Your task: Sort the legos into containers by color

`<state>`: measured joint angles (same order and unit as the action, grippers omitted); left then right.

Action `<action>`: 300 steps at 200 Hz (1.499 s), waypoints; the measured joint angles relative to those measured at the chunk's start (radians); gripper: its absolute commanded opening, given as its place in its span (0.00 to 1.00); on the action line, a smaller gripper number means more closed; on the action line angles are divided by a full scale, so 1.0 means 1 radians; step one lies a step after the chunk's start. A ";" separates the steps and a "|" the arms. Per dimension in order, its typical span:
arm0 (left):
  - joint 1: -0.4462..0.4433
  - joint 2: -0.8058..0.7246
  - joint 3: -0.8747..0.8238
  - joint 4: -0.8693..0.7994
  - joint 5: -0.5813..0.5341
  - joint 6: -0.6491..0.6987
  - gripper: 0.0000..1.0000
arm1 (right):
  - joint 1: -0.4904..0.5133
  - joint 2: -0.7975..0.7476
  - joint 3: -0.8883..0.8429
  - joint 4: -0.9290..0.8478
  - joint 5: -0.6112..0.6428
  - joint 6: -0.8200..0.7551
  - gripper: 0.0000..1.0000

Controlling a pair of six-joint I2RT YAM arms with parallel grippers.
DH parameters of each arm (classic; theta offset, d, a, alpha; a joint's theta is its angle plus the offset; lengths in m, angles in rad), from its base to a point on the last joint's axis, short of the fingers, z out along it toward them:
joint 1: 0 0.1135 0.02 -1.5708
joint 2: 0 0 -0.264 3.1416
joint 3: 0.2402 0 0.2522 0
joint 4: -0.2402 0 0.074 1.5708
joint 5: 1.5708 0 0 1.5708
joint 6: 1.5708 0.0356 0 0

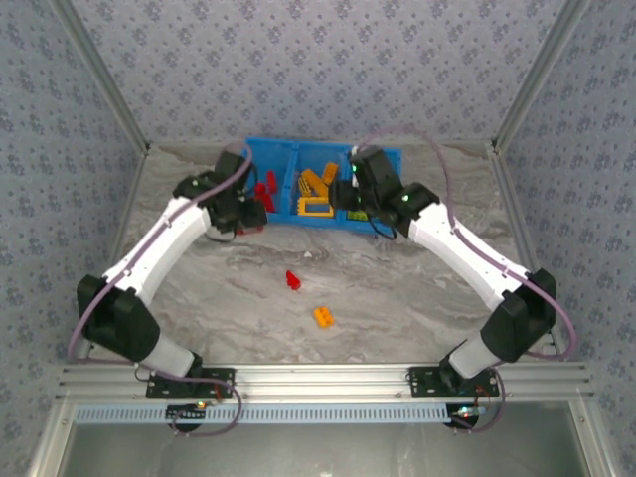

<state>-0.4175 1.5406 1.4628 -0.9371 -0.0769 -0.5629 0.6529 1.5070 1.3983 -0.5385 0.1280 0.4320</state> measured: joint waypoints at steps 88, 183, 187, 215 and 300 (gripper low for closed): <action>0.104 0.782 0.859 -0.022 0.019 0.058 0.48 | 0.058 -0.198 -0.223 -0.024 -0.042 0.047 0.59; 0.172 0.953 1.048 -0.066 0.209 -0.053 0.49 | 0.008 -0.301 -0.295 -0.086 -0.034 0.074 0.60; 0.173 0.955 1.048 -0.066 0.217 -0.053 0.48 | 0.008 -0.300 -0.296 -0.086 -0.034 0.076 0.60; 0.172 0.984 1.048 -0.039 0.285 -0.057 0.48 | 0.008 -0.285 -0.296 -0.086 -0.035 0.078 0.60; 0.177 1.012 1.048 0.041 0.373 -0.067 0.58 | 0.008 -0.254 -0.295 -0.087 -0.038 0.085 0.60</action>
<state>-0.2409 2.5530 2.5103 -0.8959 0.2958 -0.6300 0.6613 1.2533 1.1030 -0.6254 0.0902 0.5171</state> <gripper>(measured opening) 0.565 0.601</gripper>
